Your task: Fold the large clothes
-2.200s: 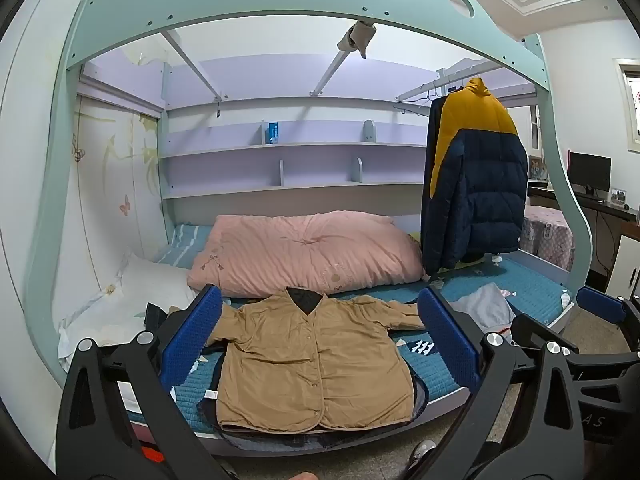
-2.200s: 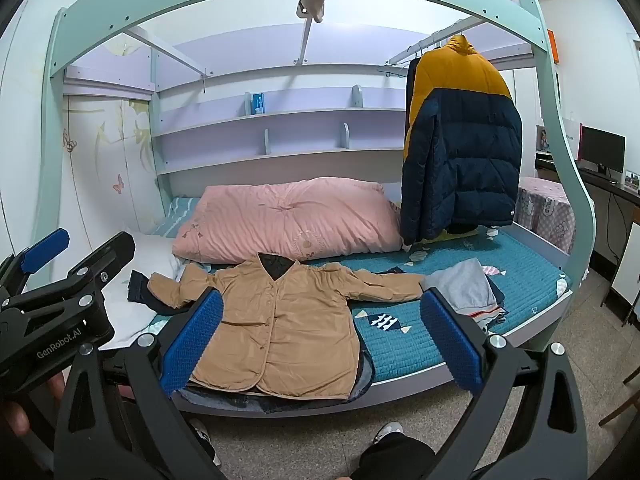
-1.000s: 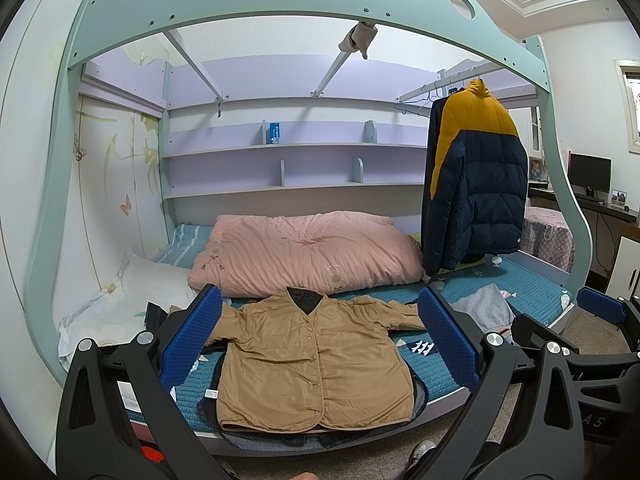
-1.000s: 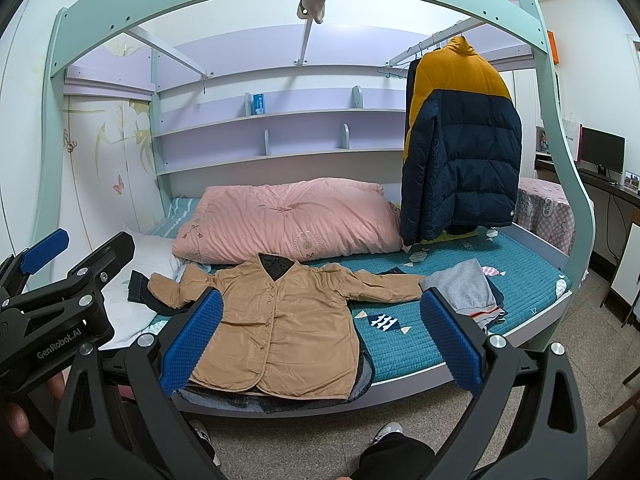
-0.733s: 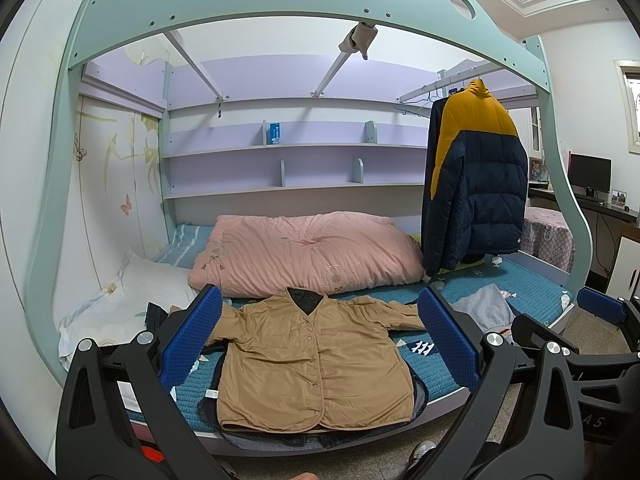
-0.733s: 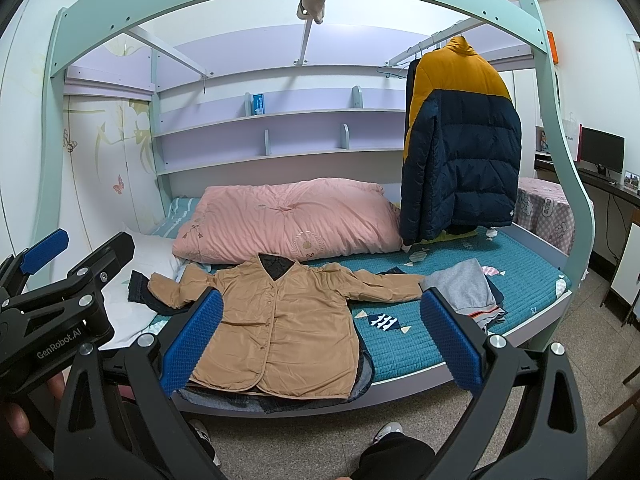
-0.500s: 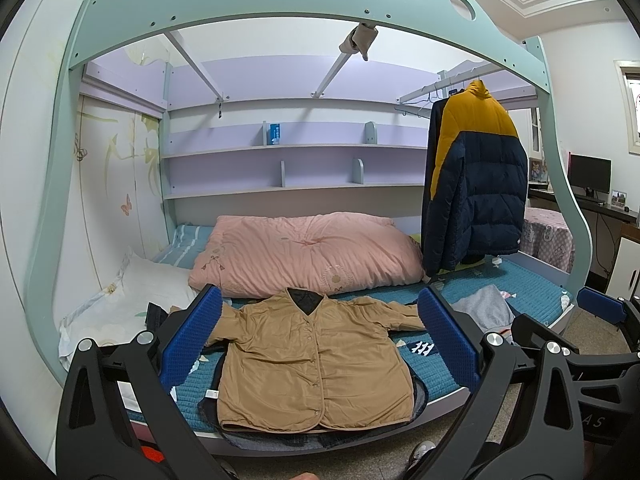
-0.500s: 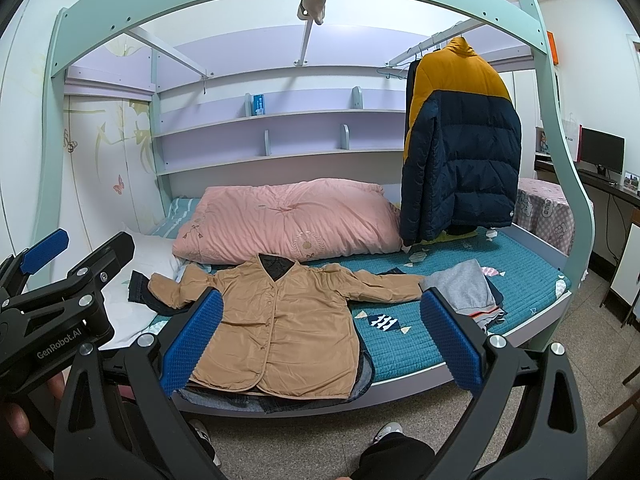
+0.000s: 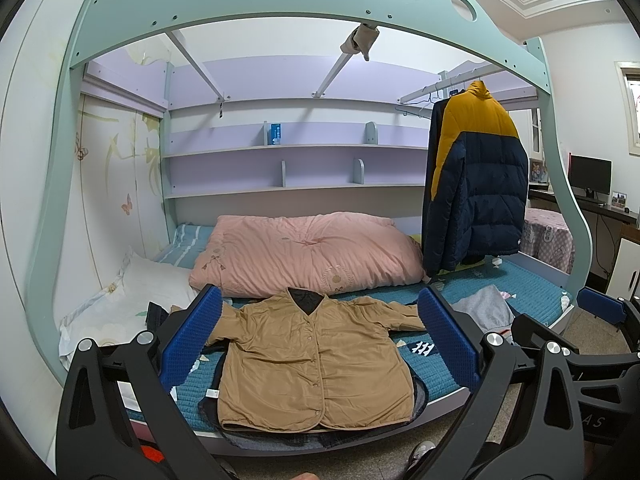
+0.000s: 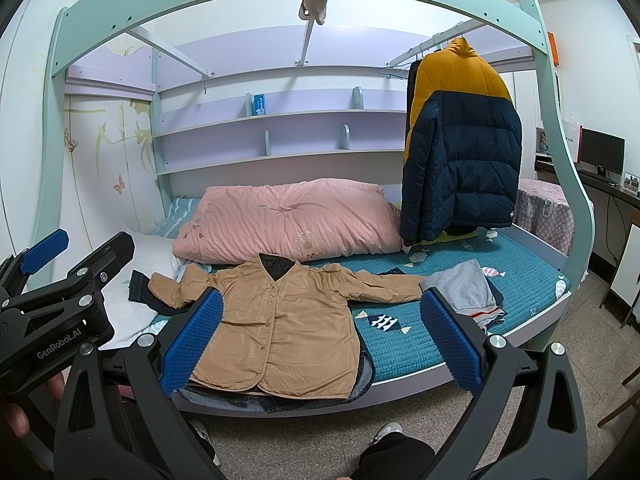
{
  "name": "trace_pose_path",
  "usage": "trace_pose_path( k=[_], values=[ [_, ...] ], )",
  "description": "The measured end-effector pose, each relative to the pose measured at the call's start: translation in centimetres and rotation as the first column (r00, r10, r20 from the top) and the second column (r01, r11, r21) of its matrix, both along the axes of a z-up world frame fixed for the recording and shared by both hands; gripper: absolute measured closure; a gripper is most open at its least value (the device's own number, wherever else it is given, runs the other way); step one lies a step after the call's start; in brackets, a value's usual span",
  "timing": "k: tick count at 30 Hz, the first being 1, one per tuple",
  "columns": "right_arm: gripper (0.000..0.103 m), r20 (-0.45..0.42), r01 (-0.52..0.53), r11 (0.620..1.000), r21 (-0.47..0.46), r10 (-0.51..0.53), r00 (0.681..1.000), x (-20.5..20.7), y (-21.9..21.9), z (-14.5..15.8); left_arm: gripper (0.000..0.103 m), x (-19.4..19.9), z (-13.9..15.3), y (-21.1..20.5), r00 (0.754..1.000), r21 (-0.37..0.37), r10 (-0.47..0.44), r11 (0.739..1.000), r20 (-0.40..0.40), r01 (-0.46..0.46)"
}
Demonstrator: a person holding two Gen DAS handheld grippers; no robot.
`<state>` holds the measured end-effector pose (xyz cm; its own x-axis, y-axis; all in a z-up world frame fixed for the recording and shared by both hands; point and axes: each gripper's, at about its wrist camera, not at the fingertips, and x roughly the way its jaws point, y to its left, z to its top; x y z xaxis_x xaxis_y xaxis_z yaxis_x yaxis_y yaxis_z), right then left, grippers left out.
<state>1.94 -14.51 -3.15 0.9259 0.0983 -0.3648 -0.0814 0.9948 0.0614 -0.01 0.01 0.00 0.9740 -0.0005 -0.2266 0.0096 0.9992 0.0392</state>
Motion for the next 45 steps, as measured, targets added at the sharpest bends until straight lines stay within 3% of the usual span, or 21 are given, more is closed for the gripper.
trace_pose_path(
  k=[39,45],
  values=[
    [0.008,-0.008,0.001,1.000,-0.003,-0.001,1.000,0.3,0.2,-0.2,0.005,0.1,-0.1,0.0,1.000,0.000,-0.003,1.000,-0.008,0.003],
    [0.008,-0.030,0.003,1.000,0.001,-0.002,1.000,1.7,0.2,-1.0,0.005,1.9,-0.9,0.0,0.999,0.002,-0.003,1.000,-0.033,0.003]
  ],
)
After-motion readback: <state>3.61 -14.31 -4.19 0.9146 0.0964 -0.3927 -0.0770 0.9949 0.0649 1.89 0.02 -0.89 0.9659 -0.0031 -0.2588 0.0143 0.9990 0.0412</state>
